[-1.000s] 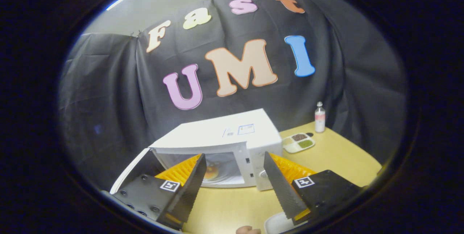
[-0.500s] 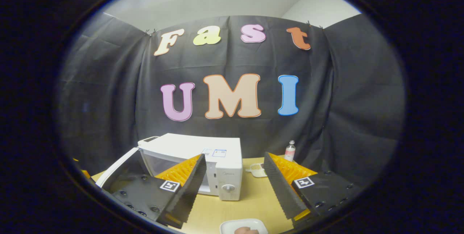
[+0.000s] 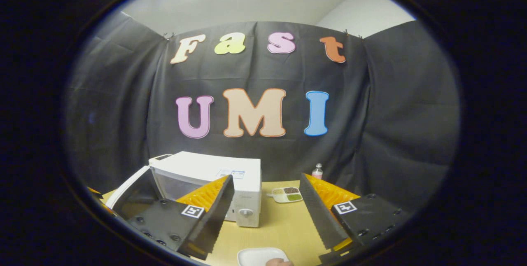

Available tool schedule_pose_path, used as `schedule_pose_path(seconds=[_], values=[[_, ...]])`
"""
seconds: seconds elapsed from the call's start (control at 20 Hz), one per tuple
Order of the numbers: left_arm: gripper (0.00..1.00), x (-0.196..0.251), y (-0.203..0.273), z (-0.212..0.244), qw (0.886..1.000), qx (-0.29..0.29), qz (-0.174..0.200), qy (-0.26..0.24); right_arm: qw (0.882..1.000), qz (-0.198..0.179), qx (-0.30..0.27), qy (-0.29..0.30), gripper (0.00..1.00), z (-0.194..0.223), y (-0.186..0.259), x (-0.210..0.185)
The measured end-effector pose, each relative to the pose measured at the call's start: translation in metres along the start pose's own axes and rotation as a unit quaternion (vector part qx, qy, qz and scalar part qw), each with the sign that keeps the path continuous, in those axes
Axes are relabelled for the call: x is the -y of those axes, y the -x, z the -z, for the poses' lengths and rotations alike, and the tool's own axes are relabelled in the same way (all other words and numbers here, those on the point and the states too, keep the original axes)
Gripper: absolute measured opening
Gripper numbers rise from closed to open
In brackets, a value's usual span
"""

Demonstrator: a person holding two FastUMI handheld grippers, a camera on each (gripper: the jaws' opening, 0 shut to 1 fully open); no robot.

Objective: Open the microwave oven with the left hand, put the food in, and close the microwave oven.

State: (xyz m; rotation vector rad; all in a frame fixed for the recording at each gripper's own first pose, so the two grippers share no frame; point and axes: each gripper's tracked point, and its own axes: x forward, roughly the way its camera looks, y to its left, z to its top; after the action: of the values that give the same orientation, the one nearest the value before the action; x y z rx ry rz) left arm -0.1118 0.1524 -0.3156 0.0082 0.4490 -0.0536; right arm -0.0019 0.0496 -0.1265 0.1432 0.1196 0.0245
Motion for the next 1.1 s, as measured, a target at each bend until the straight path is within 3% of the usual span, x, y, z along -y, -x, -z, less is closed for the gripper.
schedule_pose_path(seconds=[0.45, 0.5, 0.55, 0.9, 1.1], values=[[0.95, 0.078, -0.036, -0.022, 0.995, 0.011, 0.093, -0.043, 0.999, 0.032, -0.011, 0.004, 0.88, 0.008, 0.007, 0.033], [0.95, 0.088, -0.042, -0.027, 0.993, 0.013, 0.103, -0.046, 0.999, 0.039, -0.013, 0.002, 0.98, 0.009, 0.011, 0.04], [0.95, 0.097, -0.047, -0.031, 0.992, 0.015, 0.112, -0.051, 0.999, 0.048, -0.014, 0.002, 0.88, 0.009, 0.014, 0.049], [0.94, 0.146, -0.081, -0.054, 0.986, 0.032, 0.155, -0.059, 0.994, 0.105, -0.013, 0.008, 0.88, 0.001, 0.035, 0.107], [0.94, 0.166, -0.102, -0.066, 0.984, 0.036, 0.165, -0.051, 0.993, 0.117, -0.019, 0.019, 0.88, 0.001, 0.041, 0.128]])
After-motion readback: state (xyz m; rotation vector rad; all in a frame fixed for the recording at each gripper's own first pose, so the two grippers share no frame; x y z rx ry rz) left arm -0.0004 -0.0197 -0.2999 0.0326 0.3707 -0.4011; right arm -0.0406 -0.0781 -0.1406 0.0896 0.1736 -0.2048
